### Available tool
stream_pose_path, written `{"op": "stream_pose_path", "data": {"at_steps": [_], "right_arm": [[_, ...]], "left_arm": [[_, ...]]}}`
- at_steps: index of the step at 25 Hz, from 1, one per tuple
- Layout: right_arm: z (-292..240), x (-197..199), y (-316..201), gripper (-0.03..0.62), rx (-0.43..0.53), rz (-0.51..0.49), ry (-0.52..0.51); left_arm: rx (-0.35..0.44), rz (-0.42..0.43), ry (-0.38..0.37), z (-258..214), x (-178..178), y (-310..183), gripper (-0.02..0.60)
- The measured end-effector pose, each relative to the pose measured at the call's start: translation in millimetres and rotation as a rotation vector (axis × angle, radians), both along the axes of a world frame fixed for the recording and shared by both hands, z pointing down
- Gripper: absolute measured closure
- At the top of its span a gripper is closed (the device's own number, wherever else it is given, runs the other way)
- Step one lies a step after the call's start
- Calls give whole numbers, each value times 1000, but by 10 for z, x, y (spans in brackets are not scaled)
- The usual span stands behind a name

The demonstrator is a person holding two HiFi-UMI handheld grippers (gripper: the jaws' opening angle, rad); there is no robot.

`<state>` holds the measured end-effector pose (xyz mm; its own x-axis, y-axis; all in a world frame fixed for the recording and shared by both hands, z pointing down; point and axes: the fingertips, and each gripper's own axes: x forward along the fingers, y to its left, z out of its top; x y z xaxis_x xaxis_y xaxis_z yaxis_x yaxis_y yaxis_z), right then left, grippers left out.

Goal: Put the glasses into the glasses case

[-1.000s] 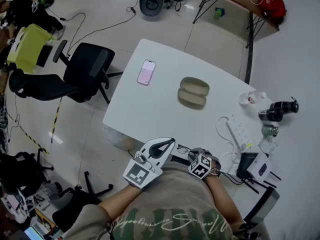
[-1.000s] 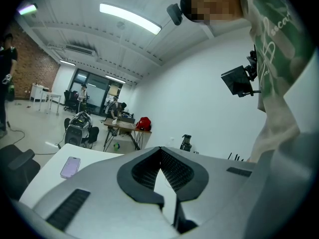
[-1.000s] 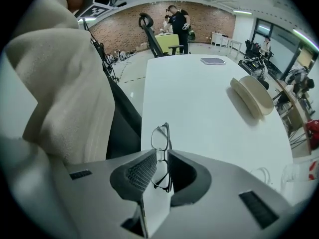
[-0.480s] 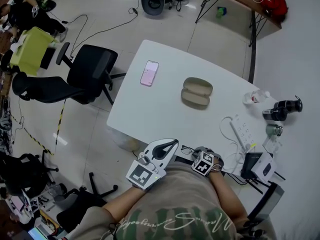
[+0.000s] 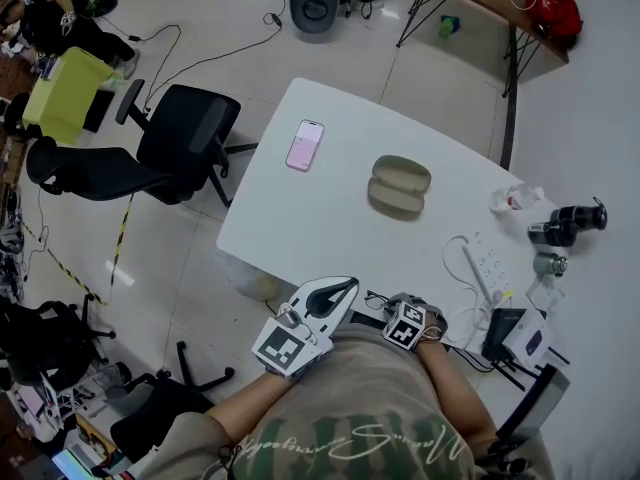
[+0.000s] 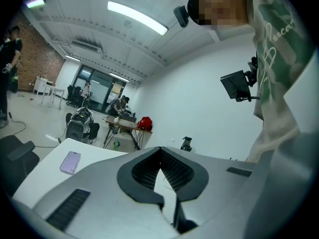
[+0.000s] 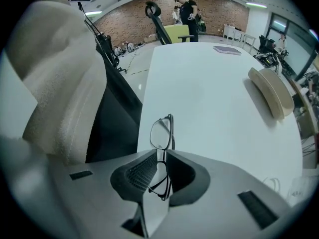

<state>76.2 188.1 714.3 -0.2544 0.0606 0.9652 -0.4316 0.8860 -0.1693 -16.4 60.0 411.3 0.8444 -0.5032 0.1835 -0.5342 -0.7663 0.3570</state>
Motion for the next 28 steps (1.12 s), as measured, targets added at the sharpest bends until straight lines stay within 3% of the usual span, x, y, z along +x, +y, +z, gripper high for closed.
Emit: {"op": "stream_pose_path", "data": {"at_steps": [18, 28], "right_arm": [[63, 5, 8, 553, 16, -30, 11], [30, 18, -101, 565, 20, -38, 65]], "left_arm": [[-26, 4, 20, 8, -105, -3, 574], [-58, 54, 60, 65, -225, -44, 574]]}}
